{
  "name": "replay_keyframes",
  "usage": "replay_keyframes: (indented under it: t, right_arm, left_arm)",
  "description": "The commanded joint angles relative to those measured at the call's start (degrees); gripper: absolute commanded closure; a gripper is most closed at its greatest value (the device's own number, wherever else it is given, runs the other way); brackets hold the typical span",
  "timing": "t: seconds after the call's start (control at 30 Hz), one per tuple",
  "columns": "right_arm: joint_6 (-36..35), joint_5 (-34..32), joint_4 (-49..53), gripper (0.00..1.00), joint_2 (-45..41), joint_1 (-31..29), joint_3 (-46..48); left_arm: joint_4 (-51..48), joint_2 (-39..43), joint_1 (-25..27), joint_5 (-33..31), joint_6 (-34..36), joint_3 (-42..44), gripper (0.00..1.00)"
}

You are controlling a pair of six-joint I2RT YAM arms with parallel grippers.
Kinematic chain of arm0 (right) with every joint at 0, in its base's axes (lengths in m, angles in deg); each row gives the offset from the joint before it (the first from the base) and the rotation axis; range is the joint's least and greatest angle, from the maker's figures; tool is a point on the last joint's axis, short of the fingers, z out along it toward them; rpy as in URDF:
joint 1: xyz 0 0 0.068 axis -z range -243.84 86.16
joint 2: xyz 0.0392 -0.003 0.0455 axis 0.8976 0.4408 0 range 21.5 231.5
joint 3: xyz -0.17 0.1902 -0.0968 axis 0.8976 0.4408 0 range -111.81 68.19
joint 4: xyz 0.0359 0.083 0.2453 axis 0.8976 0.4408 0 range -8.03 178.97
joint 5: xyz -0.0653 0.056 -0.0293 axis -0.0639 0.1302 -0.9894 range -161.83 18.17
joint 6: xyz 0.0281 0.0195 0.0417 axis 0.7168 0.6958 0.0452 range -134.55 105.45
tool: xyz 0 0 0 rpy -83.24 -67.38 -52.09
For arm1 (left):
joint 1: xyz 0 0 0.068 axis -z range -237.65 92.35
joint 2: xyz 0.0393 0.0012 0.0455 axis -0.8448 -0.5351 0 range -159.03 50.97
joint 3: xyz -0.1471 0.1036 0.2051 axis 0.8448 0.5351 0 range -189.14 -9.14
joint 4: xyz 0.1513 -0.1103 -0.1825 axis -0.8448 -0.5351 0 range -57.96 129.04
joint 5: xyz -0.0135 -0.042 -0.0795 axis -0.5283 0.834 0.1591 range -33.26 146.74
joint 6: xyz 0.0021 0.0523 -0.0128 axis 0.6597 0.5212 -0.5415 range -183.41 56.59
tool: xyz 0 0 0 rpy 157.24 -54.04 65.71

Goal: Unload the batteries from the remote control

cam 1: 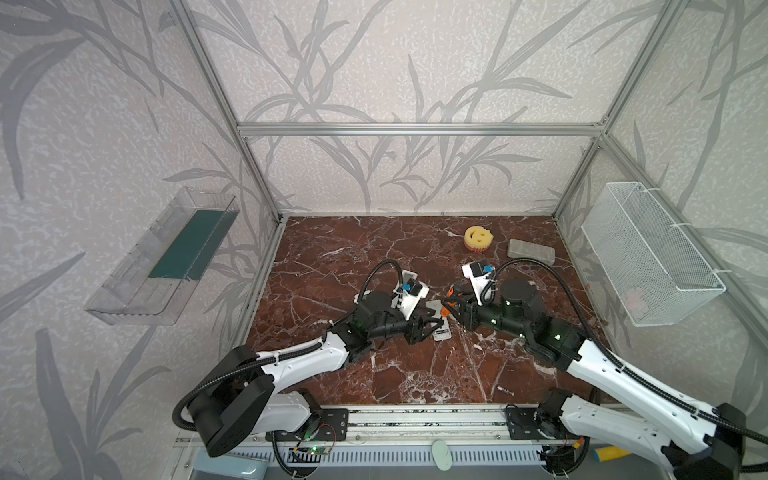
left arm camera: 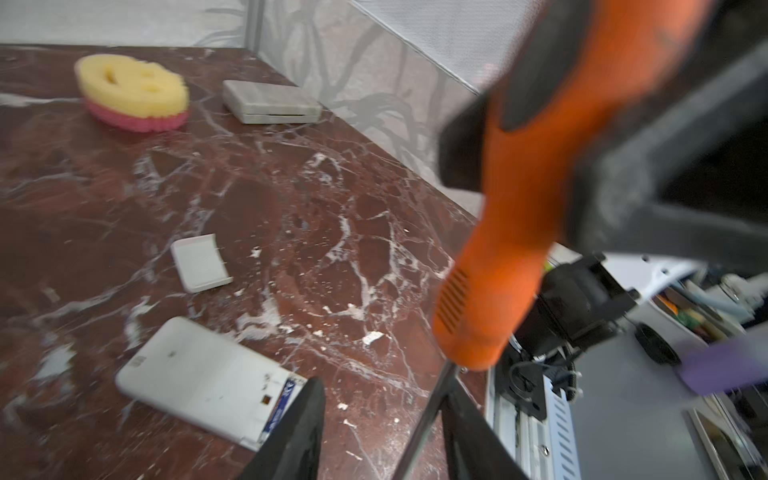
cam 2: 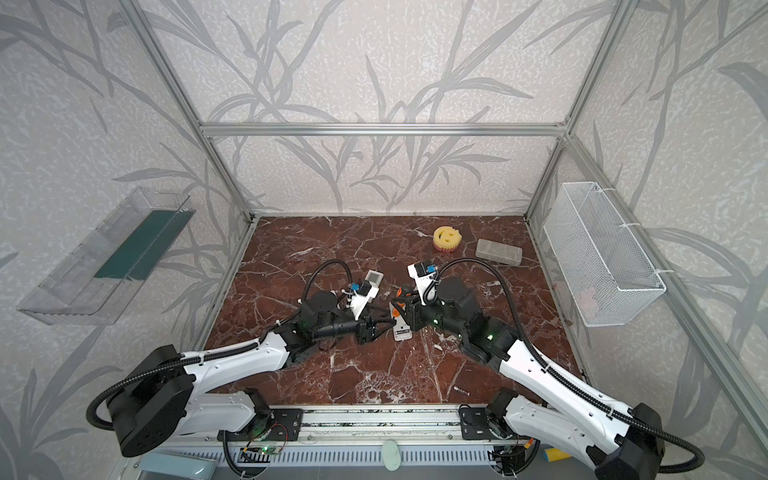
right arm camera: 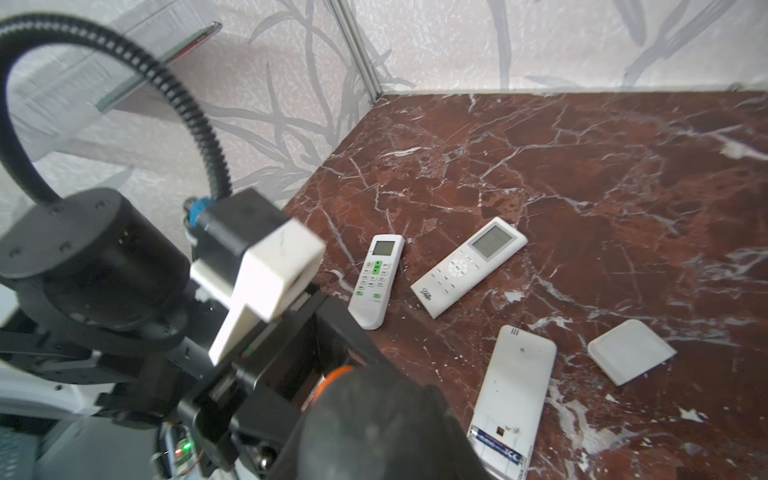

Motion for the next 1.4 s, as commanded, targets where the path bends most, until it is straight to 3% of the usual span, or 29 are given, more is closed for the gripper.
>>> replay_keyframes:
  t: [0.0, 0.13, 0.3, 0.47, 0.53, 0.7, 0.9, 1.07, 1.27, 1.37]
  right_arm:
    - [-5.4, -21.5, -4.5, 1.00, 0.3, -7.3, 2.1]
    - [-11.7, -29.6, -11.5, 1.00, 5.5, -14.3, 3.9]
    - [-15.7, -29.2, -12.5, 1.00, 10.2, -14.9, 2.5]
    - [-13.1, -30.9, -7.9, 1.00, 7.8, -12.9, 0.3]
    - [-10.2, -27.8, -4.5, 1.00, 6.5, -9.6, -1.1]
    - [-4.3, -11.6, 4.2, 1.00, 4.6, 1.5, -5.9]
    - [-3.8, 3.1, 16.1, 1.00, 9.2, 6.0, -15.8]
    - [-3.6, 10.6, 20.3, 1.00, 11.9, 6.0, -20.1]
    - [-3.3, 12.8, 21.2, 1.00, 11.2, 6.0, -20.5]
    - [-3.8, 13.7, 22.1, 1.00, 11.1, 6.1, -21.1]
  left_arm:
    - [-11.3, 0.8, -2.9, -10.2, -10.3, -2.6, 0.52]
    - [-18.7, -2.1, -3.7, -12.9, -13.3, -5.2, 0.53]
    - [-12.8, -6.9, -4.6, -9.1, -18.6, -4.7, 0.53]
    - [-5.4, -6.0, -4.6, -3.7, -14.6, -1.4, 0.53]
    - [-5.1, -3.6, -4.6, -2.8, -10.5, 0.0, 0.53]
    - [3.6, 5.4, -3.4, -3.4, 5.1, 7.5, 0.51]
    - [-0.1, 6.8, -0.7, -3.9, 22.6, 4.3, 0.50]
    - [5.6, 1.7, 1.6, -5.4, 26.2, 2.6, 0.48]
    - [8.3, -0.6, 2.4, -6.2, 25.0, 2.5, 0.48]
    - [7.4, -0.3, 2.7, -6.2, 25.5, 2.4, 0.55]
